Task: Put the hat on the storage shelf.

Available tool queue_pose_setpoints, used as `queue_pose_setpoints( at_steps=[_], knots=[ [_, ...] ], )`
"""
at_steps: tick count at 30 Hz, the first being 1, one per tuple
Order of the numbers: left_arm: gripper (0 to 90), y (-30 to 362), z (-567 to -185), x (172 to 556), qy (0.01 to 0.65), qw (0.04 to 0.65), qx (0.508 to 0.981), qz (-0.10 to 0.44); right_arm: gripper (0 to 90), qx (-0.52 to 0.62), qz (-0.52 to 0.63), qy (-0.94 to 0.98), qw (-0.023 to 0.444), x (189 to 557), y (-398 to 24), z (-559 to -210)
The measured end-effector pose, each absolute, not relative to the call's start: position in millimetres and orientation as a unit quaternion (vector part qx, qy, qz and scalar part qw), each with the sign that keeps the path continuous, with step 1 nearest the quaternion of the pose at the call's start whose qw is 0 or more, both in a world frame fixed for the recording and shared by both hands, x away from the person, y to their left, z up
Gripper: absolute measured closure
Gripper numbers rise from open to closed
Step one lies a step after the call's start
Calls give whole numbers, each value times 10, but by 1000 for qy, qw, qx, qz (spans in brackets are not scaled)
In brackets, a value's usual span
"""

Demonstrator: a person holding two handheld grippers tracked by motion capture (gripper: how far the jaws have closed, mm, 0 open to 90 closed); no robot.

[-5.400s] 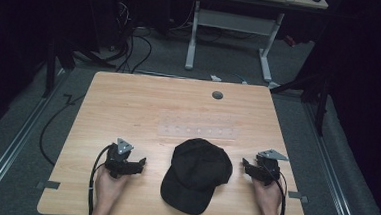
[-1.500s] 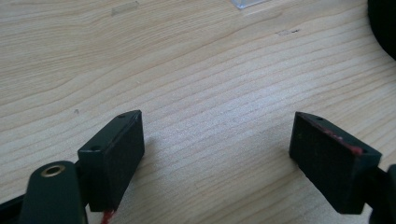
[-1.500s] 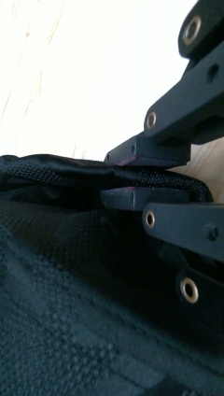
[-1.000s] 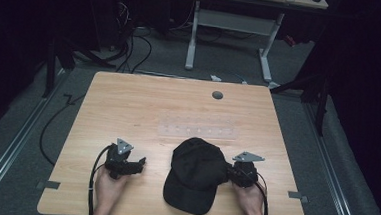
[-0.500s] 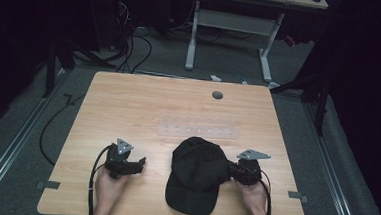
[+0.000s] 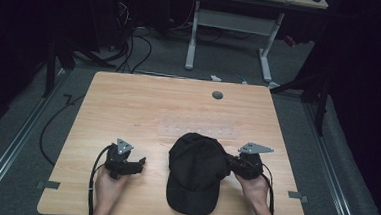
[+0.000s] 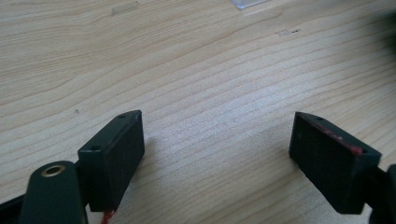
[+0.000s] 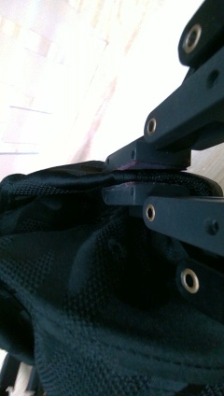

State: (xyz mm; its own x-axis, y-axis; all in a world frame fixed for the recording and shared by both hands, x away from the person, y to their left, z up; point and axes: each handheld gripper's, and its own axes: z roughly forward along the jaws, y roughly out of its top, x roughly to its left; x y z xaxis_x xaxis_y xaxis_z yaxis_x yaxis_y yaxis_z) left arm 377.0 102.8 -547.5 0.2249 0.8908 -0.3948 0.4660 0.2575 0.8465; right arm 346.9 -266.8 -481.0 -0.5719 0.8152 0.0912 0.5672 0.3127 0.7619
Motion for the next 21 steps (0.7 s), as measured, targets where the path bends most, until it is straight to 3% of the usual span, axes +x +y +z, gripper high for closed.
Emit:
queue_pose_setpoints(
  at_steps=[21],
  knots=[
    [189,1017,-5476,3768,590,530,575,202,851,377,431,803,167,3574,-2602,-4250]
  ],
)
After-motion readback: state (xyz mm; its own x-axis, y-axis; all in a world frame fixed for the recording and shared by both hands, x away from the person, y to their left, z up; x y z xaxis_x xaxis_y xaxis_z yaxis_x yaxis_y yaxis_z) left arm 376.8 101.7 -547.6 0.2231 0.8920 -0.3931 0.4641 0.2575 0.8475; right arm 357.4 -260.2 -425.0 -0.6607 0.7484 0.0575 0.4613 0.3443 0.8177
